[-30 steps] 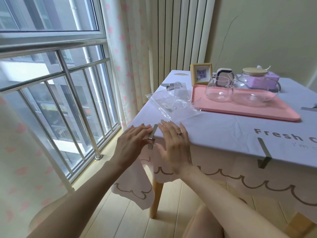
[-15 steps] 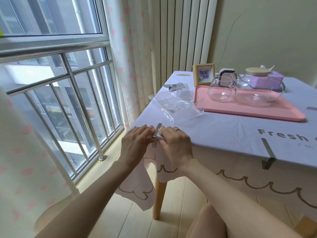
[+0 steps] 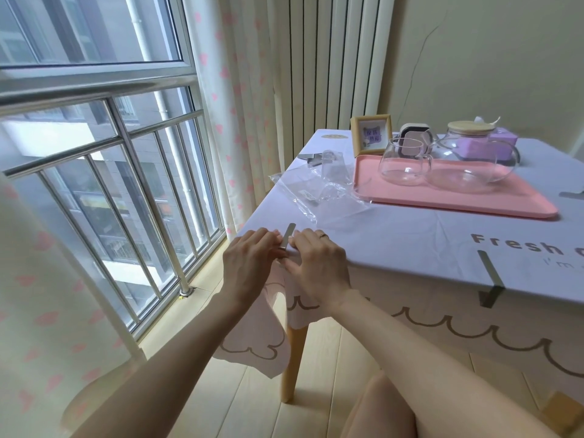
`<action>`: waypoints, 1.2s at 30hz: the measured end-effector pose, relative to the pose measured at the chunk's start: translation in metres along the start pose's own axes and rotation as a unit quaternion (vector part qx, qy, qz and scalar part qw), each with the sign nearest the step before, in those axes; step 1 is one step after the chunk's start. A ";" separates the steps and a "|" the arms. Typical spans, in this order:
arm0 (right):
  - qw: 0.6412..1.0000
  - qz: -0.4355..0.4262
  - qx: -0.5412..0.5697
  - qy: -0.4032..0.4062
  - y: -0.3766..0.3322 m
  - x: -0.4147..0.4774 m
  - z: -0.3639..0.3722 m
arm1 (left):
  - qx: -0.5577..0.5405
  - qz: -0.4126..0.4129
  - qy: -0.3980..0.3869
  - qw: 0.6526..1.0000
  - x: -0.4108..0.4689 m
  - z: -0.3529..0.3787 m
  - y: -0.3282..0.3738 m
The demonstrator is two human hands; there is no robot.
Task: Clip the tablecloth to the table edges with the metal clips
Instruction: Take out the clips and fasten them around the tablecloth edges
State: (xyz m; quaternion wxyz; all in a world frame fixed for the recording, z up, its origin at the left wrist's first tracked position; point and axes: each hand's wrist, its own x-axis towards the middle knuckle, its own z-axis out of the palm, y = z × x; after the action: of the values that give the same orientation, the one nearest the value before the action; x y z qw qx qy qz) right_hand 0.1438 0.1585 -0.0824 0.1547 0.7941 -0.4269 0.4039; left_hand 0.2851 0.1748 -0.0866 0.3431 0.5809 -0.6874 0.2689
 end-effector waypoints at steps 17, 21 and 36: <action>1.000 0.001 0.021 -0.018 0.002 -0.003 0.000 | -0.039 -0.035 -0.036 0.998 0.001 -0.006 0.000; 0.999 0.013 0.022 -0.044 0.000 -0.002 -0.005 | -0.077 -0.042 -0.089 0.992 0.007 -0.016 -0.005; 0.980 0.121 0.119 -0.103 0.084 -0.001 -0.097 | -0.242 0.017 -0.053 0.969 0.043 -0.017 0.108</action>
State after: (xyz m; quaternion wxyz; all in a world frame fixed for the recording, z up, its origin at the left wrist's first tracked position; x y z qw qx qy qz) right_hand 0.0268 0.1671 -0.0306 -0.0361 0.7869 -0.4821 0.3836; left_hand 0.1776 0.1810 -0.0388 0.4319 0.4827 -0.7587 0.0693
